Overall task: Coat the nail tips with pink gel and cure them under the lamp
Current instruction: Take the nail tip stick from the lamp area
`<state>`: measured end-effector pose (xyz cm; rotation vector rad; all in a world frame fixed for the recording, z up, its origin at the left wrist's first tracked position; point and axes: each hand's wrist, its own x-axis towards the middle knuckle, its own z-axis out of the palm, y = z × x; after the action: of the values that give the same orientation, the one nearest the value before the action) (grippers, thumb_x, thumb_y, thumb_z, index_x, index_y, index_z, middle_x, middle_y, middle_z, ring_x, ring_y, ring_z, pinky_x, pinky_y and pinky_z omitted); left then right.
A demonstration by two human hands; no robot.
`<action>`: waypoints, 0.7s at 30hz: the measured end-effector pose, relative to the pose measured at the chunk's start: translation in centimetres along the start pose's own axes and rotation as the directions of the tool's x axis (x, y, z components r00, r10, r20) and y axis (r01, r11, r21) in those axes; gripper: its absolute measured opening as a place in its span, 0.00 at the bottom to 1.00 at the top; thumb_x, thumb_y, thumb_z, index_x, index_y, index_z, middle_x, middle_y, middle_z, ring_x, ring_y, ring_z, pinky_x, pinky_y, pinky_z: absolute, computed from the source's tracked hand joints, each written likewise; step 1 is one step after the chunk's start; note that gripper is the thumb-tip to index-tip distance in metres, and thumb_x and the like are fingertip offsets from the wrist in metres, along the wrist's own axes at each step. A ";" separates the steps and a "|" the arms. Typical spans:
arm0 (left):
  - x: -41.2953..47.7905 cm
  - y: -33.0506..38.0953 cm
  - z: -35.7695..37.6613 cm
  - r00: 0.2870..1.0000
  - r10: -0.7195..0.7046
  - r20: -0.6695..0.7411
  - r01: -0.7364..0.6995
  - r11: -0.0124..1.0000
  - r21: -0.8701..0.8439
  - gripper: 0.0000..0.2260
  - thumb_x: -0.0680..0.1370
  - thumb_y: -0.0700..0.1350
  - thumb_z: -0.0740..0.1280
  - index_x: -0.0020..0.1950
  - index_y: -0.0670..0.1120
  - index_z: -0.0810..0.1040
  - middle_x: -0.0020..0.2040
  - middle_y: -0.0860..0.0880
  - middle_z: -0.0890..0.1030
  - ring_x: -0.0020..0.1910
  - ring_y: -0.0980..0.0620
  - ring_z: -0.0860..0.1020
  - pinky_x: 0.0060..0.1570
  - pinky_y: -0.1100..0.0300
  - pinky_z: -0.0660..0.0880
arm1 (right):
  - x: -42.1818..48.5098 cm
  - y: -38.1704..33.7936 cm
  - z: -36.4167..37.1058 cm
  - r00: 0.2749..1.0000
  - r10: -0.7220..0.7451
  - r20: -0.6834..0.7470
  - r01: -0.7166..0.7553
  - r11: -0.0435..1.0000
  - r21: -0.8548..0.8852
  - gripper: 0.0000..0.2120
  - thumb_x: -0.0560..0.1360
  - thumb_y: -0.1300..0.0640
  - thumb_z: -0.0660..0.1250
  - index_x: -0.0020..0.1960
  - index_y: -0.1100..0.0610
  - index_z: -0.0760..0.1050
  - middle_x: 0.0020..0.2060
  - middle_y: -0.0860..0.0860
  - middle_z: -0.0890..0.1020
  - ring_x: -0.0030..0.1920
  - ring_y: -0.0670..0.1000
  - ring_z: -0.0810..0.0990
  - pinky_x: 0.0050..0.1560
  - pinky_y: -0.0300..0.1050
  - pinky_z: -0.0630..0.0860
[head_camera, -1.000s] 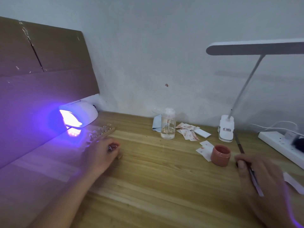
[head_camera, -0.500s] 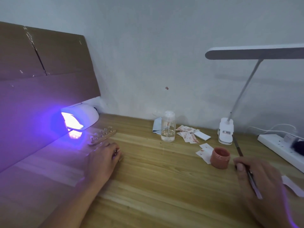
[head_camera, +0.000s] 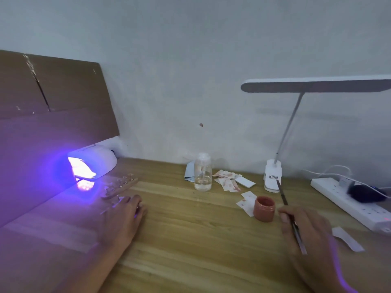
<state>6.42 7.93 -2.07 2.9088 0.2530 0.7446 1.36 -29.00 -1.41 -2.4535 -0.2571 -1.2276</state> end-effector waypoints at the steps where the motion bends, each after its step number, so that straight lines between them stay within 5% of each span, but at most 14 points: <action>1: 0.0 0.1 0.0 1.000 0.004 -0.007 -0.004 1.000 0.000 0.10 0.79 0.55 0.65 0.56 0.52 0.79 0.54 0.51 0.82 0.52 0.45 0.83 0.46 0.52 0.77 | 0.0 0.0 -0.1 1.000 0.006 0.004 -0.006 1.000 0.004 0.17 0.75 0.51 0.55 0.47 0.57 0.80 0.39 0.50 0.81 0.40 0.55 0.80 0.44 0.54 0.74; 13: 0.6 1.0 1.0 1.000 0.002 0.025 -0.001 0.999 -0.046 0.09 0.78 0.54 0.68 0.54 0.53 0.82 0.51 0.50 0.84 0.53 0.45 0.82 0.49 0.52 0.77 | 0.0 0.1 0.1 0.999 0.051 0.011 -0.052 0.996 0.073 0.14 0.76 0.50 0.56 0.48 0.54 0.78 0.40 0.43 0.78 0.41 0.52 0.77 0.46 0.52 0.72; 18: -2.3 6.0 0.5 0.969 0.239 -0.055 -0.245 0.944 -0.221 0.04 0.74 0.51 0.73 0.48 0.54 0.84 0.46 0.53 0.85 0.45 0.46 0.84 0.41 0.54 0.78 | 0.0 0.2 0.2 0.995 0.085 0.048 -0.089 0.992 0.092 0.13 0.76 0.50 0.56 0.50 0.53 0.77 0.42 0.41 0.75 0.42 0.50 0.77 0.48 0.52 0.71; 21: -4.6 9.7 0.7 0.892 0.451 -0.040 -0.433 0.822 -0.370 0.08 0.77 0.55 0.67 0.53 0.56 0.81 0.52 0.59 0.83 0.50 0.55 0.82 0.45 0.57 0.78 | 0.0 0.1 0.1 0.990 0.125 0.059 -0.131 0.987 0.096 0.09 0.75 0.52 0.60 0.50 0.53 0.77 0.42 0.42 0.76 0.43 0.50 0.76 0.49 0.51 0.71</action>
<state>4.06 -2.53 -3.18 2.6249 -0.5376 0.6820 1.46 -28.99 -1.52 -2.3792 -0.1679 -1.0714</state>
